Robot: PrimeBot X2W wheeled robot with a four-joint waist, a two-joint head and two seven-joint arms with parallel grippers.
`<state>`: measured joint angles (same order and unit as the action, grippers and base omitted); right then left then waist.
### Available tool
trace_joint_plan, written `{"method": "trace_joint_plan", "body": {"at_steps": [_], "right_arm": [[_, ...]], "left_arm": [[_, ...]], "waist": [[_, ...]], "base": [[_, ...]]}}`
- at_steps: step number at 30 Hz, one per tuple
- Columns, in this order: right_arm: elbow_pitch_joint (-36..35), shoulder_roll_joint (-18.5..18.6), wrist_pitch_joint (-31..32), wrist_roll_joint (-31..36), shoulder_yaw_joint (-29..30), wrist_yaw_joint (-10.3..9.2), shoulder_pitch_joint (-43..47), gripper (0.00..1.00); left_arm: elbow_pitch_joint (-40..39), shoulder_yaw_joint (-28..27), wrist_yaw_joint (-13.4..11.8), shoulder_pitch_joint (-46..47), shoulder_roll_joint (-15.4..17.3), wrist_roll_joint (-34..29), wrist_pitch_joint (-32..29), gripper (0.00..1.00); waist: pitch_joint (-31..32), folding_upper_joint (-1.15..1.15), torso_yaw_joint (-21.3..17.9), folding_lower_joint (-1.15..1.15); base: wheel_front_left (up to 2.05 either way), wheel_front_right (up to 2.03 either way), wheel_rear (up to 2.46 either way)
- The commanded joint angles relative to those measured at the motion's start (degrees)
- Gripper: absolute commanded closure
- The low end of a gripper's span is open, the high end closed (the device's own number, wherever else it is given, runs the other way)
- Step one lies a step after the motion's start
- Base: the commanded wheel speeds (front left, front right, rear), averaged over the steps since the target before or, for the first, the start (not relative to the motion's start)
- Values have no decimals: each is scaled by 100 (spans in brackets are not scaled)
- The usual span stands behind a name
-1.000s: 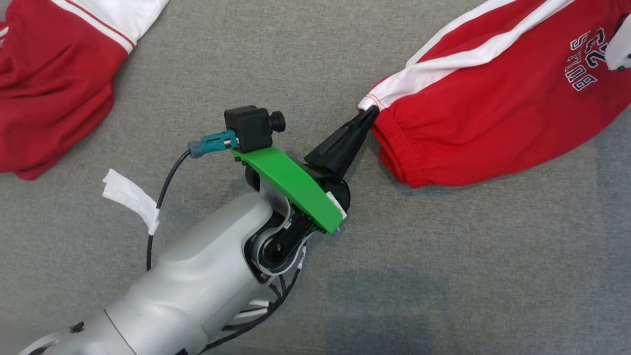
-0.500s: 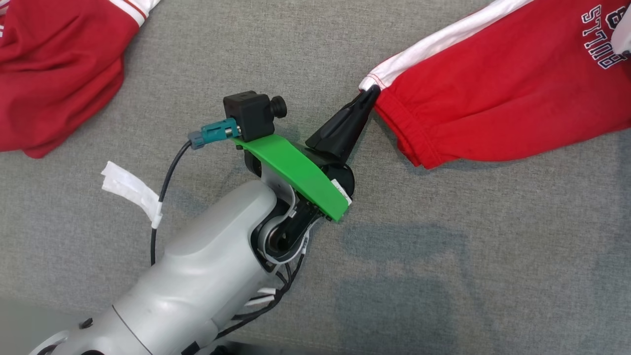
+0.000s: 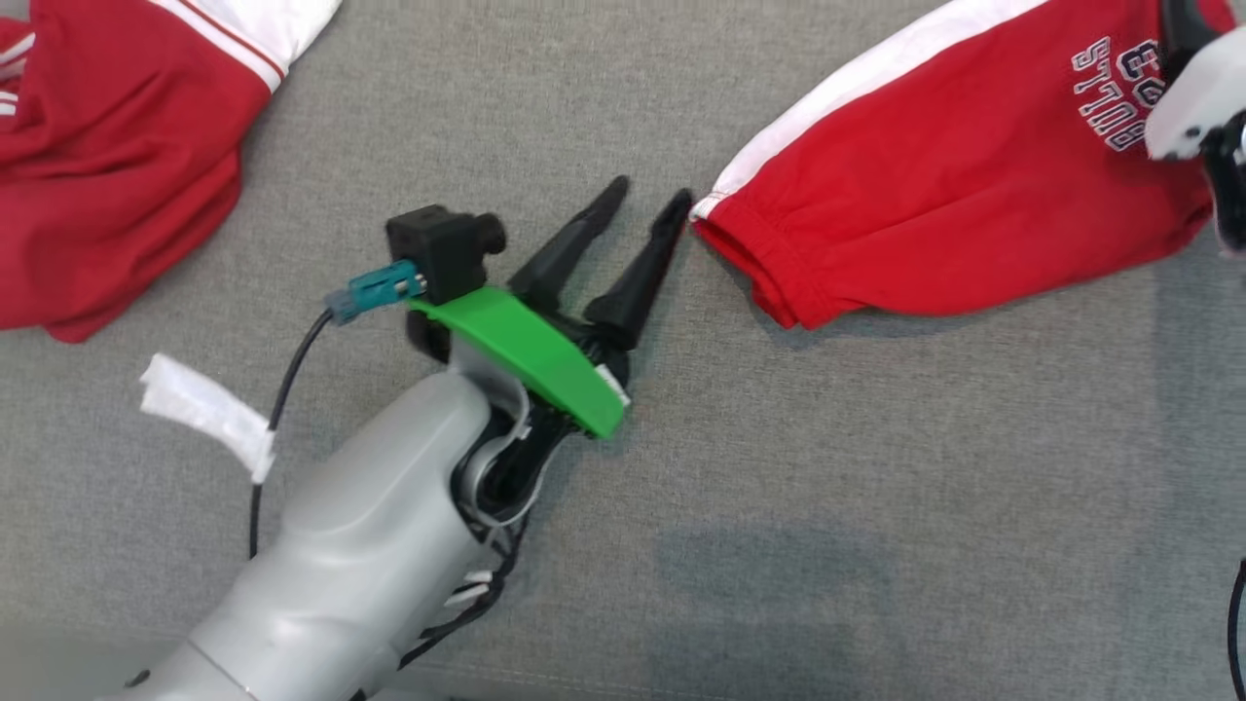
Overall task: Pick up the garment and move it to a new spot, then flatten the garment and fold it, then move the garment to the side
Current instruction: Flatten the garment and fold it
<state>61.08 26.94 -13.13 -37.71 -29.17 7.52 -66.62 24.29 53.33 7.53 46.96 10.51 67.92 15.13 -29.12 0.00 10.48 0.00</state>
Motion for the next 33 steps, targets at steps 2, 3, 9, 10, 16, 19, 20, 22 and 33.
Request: {"method": "trace_joint_plan", "body": {"at_steps": [2,3,9,10,16,19,20,22,33], "right_arm": [[16,23,-72,-203,17,-6,279,0],[31,23,-77,-326,39,-6,394,0],[286,53,67,-1057,279,-6,1063,0],[365,66,119,-1129,304,-6,1155,0],[762,94,349,-1452,438,-5,1372,0],[891,138,350,-1535,506,-5,1323,0],[933,143,356,-1557,518,-5,1288,0],[1028,172,407,-1566,541,-5,1218,0],[1280,435,768,-1372,794,-6,1176,0]], "left_arm": [[139,-339,-10,-262,66,-514,-3,0],[187,-526,-12,-388,54,-807,-2,0],[-182,-1540,-315,-1413,-163,-2579,-3,0],[-278,-1650,-327,-1614,-198,-2799,-3,0],[-728,-2002,-257,-2508,-393,-3575,-3,0],[-871,-2112,-199,-2719,-472,-3837,-3,0],[-907,-2148,-183,-2766,-498,-3896,-2,0],[-996,-2182,-147,-2825,-543,-4060,-2,0],[-1328,-2441,-287,-3078,-712,-4915,-2,0]], "waist": [[402,0,-179,0],[490,0,-195,0],[941,0,-161,0],[996,0,-130,0],[1147,0,103,0],[1147,0,226,0],[1141,0,264,0],[1108,0,341,0],[909,0,636,0]], "base": [[0,0,0],[0,0,0],[0,0,0],[0,0,0],[0,0,0],[0,0,0],[0,0,0],[0,0,0],[0,0,0]]}}
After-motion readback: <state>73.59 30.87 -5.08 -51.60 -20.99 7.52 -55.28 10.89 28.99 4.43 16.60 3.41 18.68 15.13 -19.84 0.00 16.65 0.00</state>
